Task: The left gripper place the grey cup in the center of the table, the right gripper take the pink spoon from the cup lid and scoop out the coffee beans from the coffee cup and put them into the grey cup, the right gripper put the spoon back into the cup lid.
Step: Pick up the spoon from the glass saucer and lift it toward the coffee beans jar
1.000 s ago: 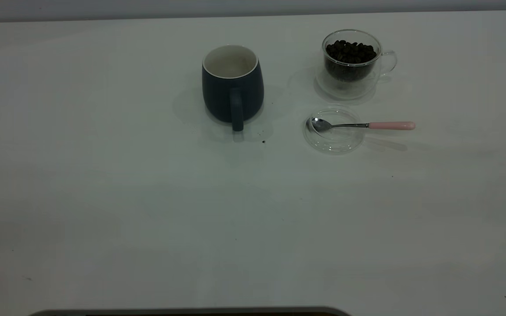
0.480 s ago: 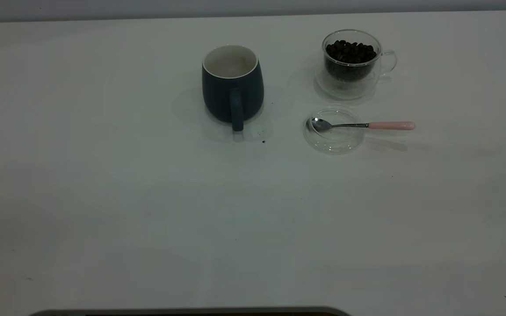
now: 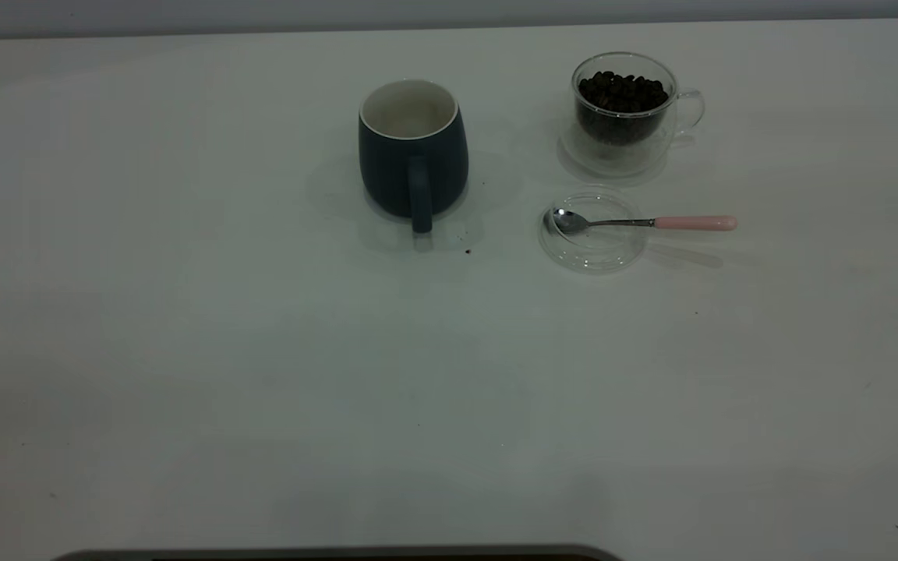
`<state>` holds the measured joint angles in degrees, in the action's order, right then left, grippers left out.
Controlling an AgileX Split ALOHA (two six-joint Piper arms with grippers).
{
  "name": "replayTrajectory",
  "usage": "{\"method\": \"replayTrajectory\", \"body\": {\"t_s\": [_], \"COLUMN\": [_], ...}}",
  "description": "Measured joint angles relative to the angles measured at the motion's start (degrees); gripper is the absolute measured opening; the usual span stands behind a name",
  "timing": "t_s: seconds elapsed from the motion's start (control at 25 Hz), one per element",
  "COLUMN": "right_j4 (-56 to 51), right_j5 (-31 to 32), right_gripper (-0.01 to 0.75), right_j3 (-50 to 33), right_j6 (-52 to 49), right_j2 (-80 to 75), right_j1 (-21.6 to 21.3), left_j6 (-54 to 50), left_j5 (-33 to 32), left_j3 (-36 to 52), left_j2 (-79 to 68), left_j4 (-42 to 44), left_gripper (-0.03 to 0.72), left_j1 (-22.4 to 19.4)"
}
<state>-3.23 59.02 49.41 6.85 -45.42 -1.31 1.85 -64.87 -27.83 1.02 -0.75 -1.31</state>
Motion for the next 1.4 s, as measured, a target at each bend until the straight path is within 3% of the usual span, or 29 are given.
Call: {"method": "replayTrajectory", "body": {"t_s": [0.44,0.88,1.16,1.4], "right_j4": [-22.19,-38.63,-53.69,-66.66], "right_j5": [-13.19,-14.96,-13.63,-15.05], "right_gripper": [0.589,0.592,0.592,0.592], "right_j3": [1.18,1.66,1.66,1.66], "right_j6": [14.25,22.27,36.80,49.60], "right_j2": [-28.36,-52.18,-64.69,-73.66], "right_j1": [0.00,-1.97,-9.00,-10.17], "left_j6": [0.06,0.06,0.06,0.06], "left_j5": [-0.01,-0.01,-0.01,-0.01], "left_j3": [0.00,0.00,0.00,0.00], "left_j2": [0.00,0.00,0.00,0.00], "left_j4": [0.00,0.00,0.00,0.00], "left_gripper": [0.565,0.565,0.565,0.565], "left_j1": [0.00,0.00,0.00,0.00]}}
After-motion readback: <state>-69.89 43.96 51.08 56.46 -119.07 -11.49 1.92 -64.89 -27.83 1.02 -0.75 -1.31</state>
